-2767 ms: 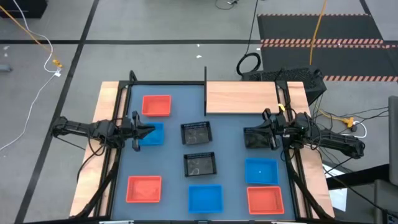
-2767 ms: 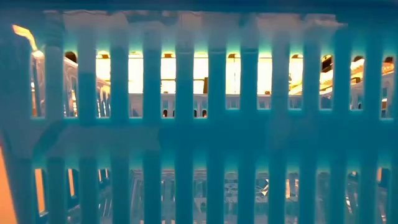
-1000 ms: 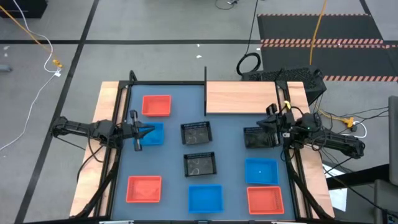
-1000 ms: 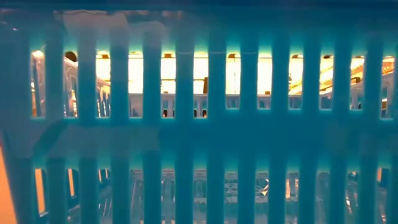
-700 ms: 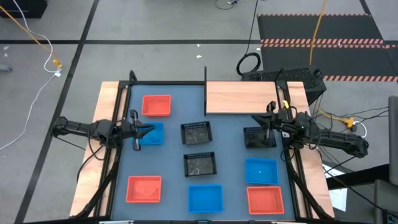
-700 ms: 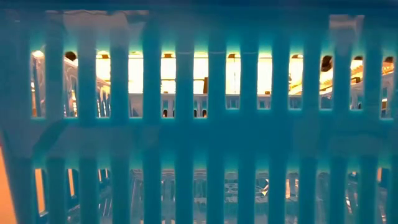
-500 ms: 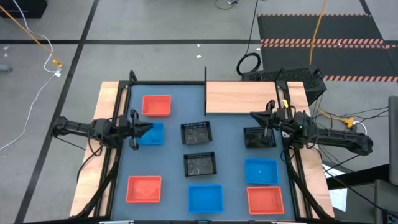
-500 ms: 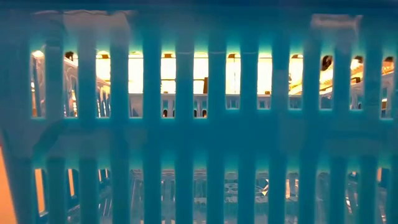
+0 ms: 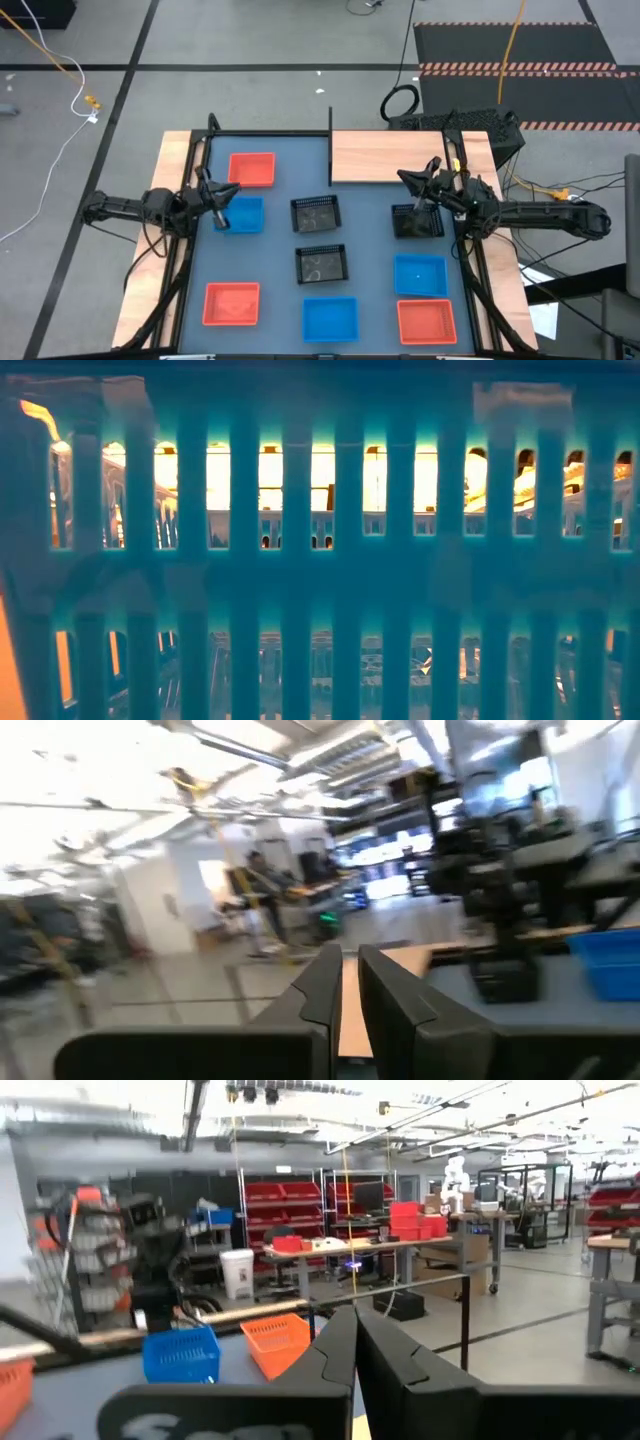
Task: Stack baskets on shelf by color
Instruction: Put the top right black basket on the shelf
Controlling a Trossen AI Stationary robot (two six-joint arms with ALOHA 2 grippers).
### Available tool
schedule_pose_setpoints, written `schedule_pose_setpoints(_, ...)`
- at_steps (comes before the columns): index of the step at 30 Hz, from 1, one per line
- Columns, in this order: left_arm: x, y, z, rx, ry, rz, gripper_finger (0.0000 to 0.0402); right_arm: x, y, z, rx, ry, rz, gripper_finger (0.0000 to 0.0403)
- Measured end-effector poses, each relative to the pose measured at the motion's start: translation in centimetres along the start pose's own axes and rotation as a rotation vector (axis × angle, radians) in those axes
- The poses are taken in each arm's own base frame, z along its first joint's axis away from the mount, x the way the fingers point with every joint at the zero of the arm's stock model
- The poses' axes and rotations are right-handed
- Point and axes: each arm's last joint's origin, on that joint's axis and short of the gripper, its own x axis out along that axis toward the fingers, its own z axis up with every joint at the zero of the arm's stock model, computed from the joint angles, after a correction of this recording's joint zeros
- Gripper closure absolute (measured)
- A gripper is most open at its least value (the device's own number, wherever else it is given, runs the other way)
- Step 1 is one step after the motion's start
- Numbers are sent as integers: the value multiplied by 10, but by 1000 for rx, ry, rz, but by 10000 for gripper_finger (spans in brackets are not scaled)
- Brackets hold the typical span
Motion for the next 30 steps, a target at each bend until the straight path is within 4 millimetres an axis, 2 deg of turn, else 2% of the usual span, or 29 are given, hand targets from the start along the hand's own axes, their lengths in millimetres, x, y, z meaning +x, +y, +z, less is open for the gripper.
schedule_pose_setpoints(6, 3, 10, -2, -15, 19, 110, 360, 3, 0, -8, -107, 60, -6, 403)
schedule_pose_setpoints(12, 5, 13, -11, -115, 95, 168, 360, 4, 3, -16, -82, 135, 47, 403)
schedule_pose_setpoints(16, 7, 18, -16, -157, 140, 268, 360, 4, 7, -16, -63, 128, 83, 403)
schedule_pose_setpoints(21, 10, 20, -21, -262, 167, 328, 360, 4, 7, -8, -168, 51, 67, 403)
schedule_pose_setpoints(23, 12, 21, -23, -303, 171, 348, 360, 4, 9, -9, -108, 57, 94, 403)
schedule_pose_setpoints(25, 14, 21, -24, -302, 178, 330, 360, 3, 14, -12, -51, 82, 131, 403)
schedule_pose_setpoints(27, 16, 18, -26, -232, 208, 256, 360, 3, 16, -14, -82, 99, 144, 403)
schedule_pose_setpoints(30, 19, 13, -31, -162, 254, 140, 360, 3, 16, -14, -134, 106, 73, 403)
